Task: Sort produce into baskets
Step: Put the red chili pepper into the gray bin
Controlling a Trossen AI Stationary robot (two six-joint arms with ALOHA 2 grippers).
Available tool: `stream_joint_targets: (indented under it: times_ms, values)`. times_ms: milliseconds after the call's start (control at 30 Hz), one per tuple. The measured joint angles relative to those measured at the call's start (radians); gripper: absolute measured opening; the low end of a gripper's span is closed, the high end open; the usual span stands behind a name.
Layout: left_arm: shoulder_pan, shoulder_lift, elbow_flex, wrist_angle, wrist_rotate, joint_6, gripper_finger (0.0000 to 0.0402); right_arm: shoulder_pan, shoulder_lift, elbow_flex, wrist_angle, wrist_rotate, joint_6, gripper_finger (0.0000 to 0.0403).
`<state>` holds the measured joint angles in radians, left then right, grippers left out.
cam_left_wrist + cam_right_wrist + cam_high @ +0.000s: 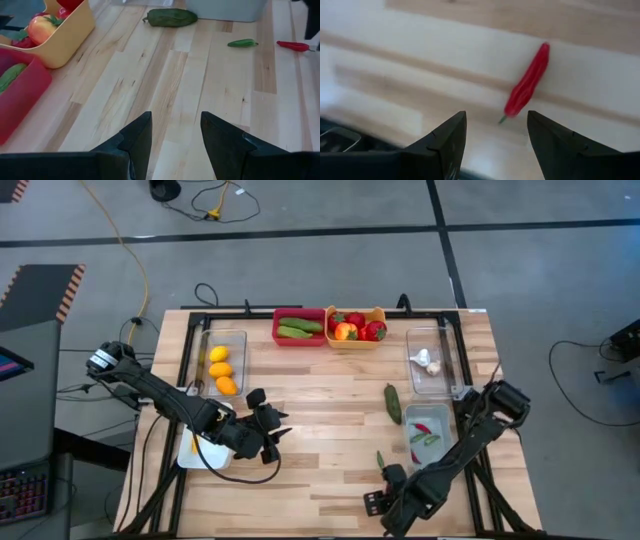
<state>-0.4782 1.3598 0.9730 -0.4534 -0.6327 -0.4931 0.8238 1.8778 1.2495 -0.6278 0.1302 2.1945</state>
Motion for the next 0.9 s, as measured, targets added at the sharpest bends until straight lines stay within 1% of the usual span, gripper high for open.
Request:
stream_joint_targets:
  times_ms: [167,367,533,800,900]
  values:
    - [0.0,0.0,0.0,0.0,0.0,0.0,0.0158,-0.001,0.039,0.0,-0.02,0.003,0.005,0.0229]
    - [0.0,0.0,0.0,0.0,0.0,0.0,0.0158,-0.002,0.058,0.001,-0.039,0.003,0.008,0.0198]
    - [0.0,0.0,0.0,0.0,0.0,0.0,0.0158,-0.006,0.066,0.002,-0.048,-0.001,0.008,0.0161]
    - [0.0,0.0,0.0,0.0,-0.001,0.0,0.0158,-0.005,0.067,0.001,-0.053,-0.004,0.001,0.0087]
    - [0.0,0.0,0.0,0.0,-0.001,0.0,0.0158,-0.005,0.066,0.001,-0.05,-0.003,-0.026,0.0068]
